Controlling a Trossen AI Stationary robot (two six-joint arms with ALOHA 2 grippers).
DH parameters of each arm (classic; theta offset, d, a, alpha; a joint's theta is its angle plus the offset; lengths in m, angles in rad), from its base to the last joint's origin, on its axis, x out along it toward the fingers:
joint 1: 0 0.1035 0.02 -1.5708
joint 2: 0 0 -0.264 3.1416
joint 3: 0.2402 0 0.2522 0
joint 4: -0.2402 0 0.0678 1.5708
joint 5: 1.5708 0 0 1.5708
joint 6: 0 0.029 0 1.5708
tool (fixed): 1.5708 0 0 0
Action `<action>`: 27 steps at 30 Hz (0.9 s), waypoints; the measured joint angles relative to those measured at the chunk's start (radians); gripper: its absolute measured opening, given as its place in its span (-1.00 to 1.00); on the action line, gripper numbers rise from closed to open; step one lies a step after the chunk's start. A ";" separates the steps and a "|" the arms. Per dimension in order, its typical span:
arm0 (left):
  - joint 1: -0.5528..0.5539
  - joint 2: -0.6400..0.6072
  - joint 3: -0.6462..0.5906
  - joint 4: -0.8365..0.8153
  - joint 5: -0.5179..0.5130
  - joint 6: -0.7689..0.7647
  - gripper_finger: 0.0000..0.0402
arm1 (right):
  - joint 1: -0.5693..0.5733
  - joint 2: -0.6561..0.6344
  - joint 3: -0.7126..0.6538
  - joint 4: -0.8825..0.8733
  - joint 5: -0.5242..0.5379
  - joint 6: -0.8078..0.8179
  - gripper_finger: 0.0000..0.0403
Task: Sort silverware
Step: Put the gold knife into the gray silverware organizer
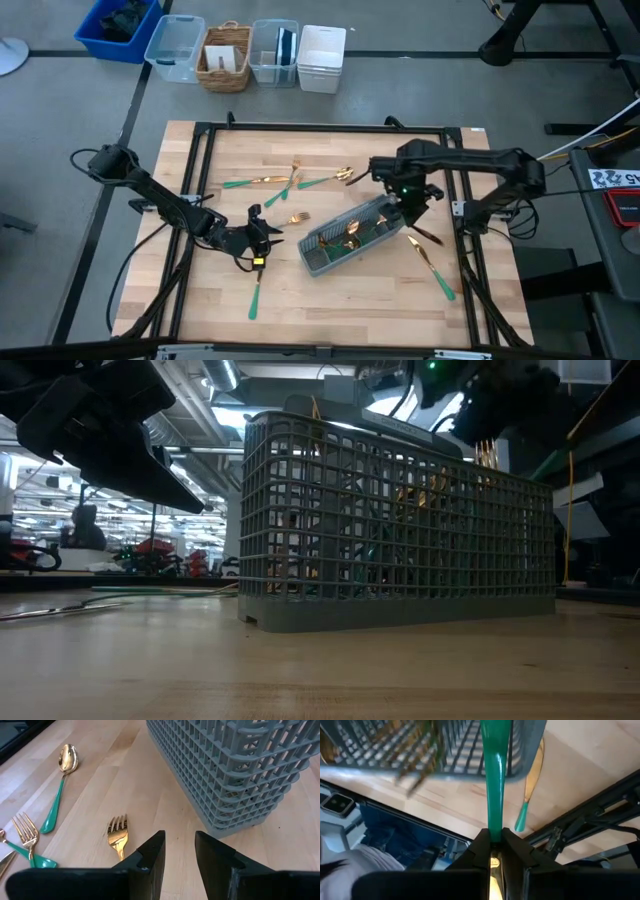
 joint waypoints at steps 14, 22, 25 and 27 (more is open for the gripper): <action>0.000 0.000 0.000 -0.001 0.000 0.008 -0.50 | -0.063 0.059 0.000 0.094 0.001 0.008 -0.84; 0.000 0.000 0.000 -0.004 0.000 0.010 -0.50 | -0.062 0.066 0.000 0.168 0.001 0.010 -0.77; 0.000 0.000 0.000 -0.006 0.000 0.011 -0.50 | -0.062 0.066 0.000 0.179 0.002 0.010 -0.74; 0.000 0.000 0.000 -0.007 0.000 0.011 -0.50 | -0.060 0.066 0.000 0.193 0.003 0.010 -0.73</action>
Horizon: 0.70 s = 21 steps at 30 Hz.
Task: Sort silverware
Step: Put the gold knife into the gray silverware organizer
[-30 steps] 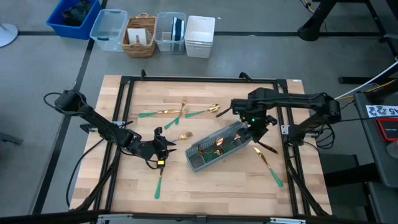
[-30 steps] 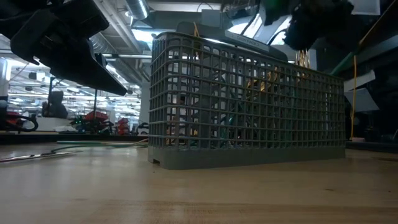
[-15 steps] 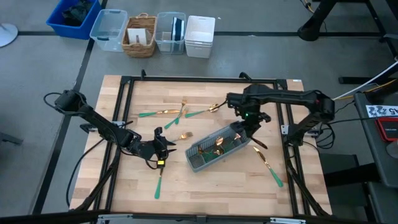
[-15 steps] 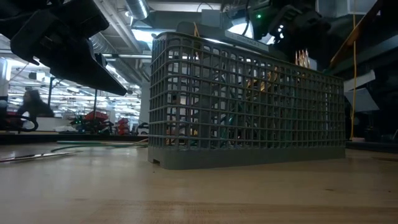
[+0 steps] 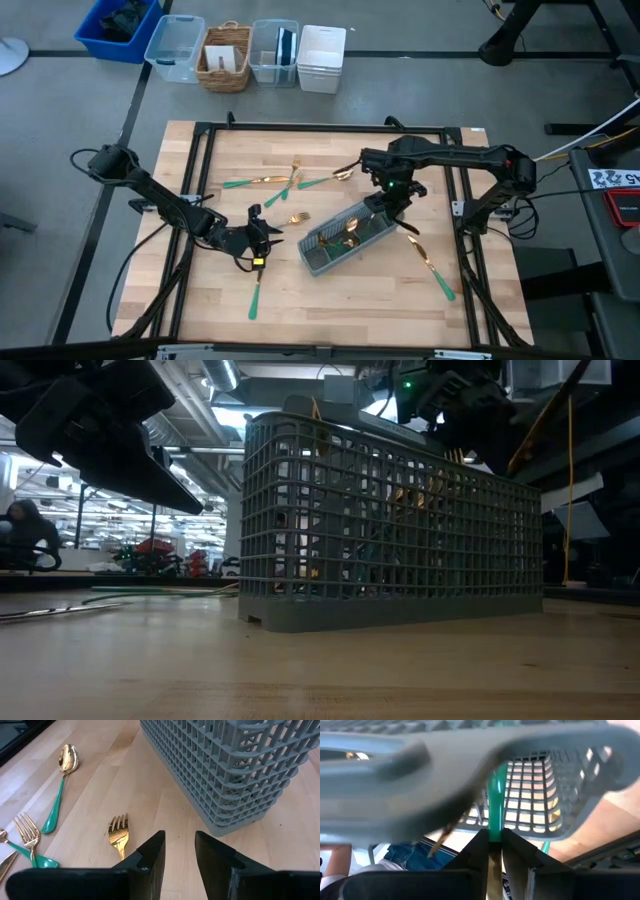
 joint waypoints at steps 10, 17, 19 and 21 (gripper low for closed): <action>0.000 0.001 0.000 -0.002 0.000 0.000 -0.50 | 0.000 0.000 0.000 0.004 0.032 0.000 -0.73; 0.000 0.001 0.000 -0.002 0.000 0.000 -0.50 | 0.000 0.000 0.000 0.003 0.038 0.000 -0.72; 0.000 0.001 0.000 -0.001 0.000 0.000 -0.50 | 0.000 0.000 0.000 0.003 0.040 0.000 -0.72; 0.000 0.001 0.000 -0.001 0.000 0.000 -0.50 | 0.000 0.000 0.000 0.003 0.040 0.000 -0.72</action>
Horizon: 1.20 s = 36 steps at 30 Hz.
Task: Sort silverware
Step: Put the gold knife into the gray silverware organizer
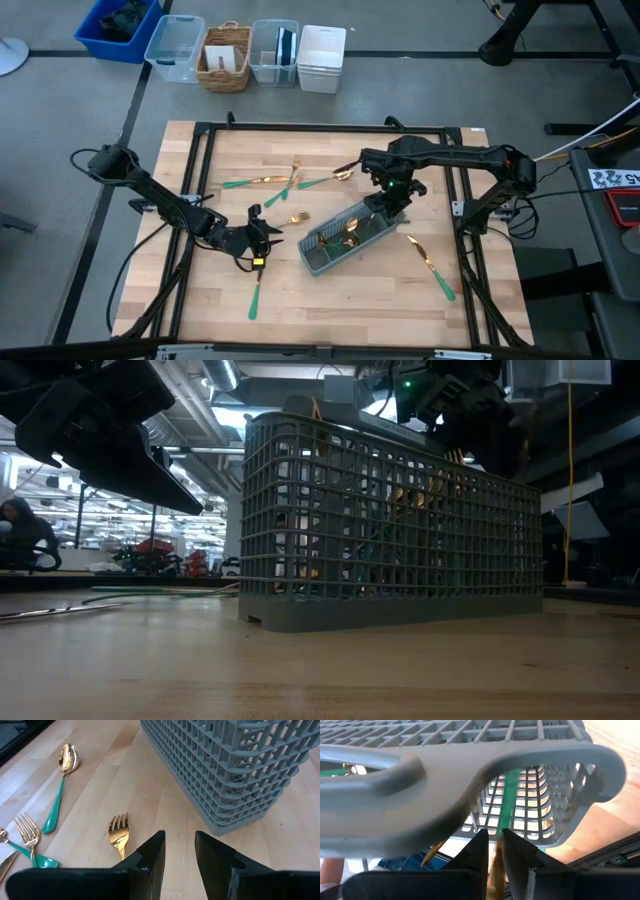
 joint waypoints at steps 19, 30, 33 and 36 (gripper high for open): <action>0.000 0.000 0.000 0.001 0.000 -0.003 -0.50 | -0.006 -0.043 0.000 -0.116 0.069 -0.057 -0.72; 0.000 0.000 0.000 0.002 0.000 -0.031 -0.50 | 0.032 -0.290 0.000 -0.180 0.240 -0.013 -0.72; 0.000 0.000 0.000 0.001 0.000 -0.045 -0.50 | 0.117 -0.349 0.001 -0.195 0.307 0.066 -0.72; 0.000 0.000 0.000 0.001 0.000 -0.048 -0.50 | 0.246 -0.380 0.001 -0.192 0.387 0.177 -0.72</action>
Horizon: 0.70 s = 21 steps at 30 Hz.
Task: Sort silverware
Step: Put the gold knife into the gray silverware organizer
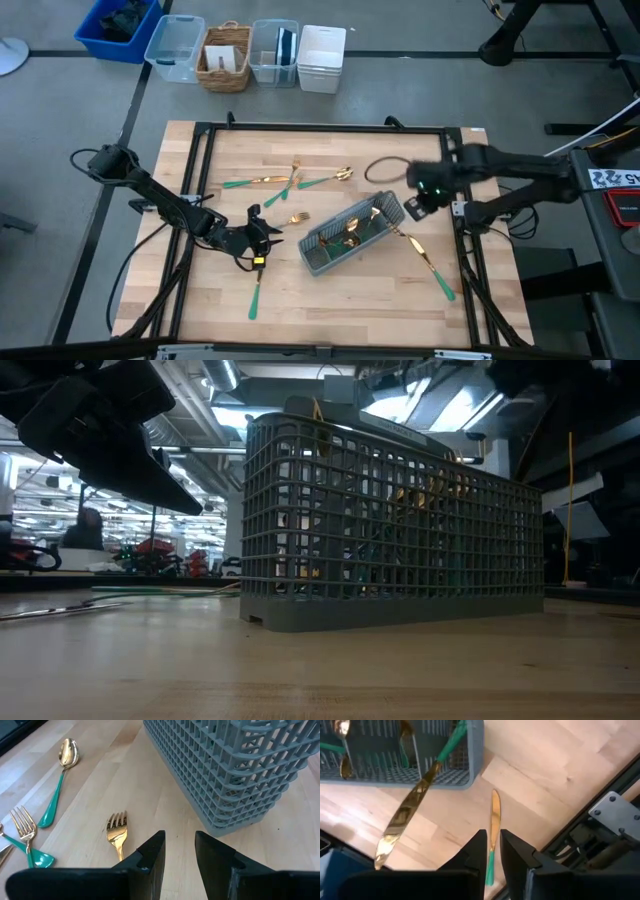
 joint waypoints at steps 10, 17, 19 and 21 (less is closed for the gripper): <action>0.000 0.000 0.000 0.000 0.000 0.000 -0.50 | 0.500 0.003 -0.111 0.059 0.226 0.388 -0.72; 0.000 0.000 0.000 0.000 0.000 0.013 -0.50 | 0.794 0.002 -0.351 0.234 0.318 0.798 -0.72; 0.000 0.000 0.000 0.000 0.000 0.012 -0.50 | 0.840 0.002 -0.407 0.305 0.348 0.878 -0.72; 0.000 0.000 0.000 0.000 0.000 0.008 -0.50 | 0.867 0.002 -0.460 0.369 0.357 0.918 -0.72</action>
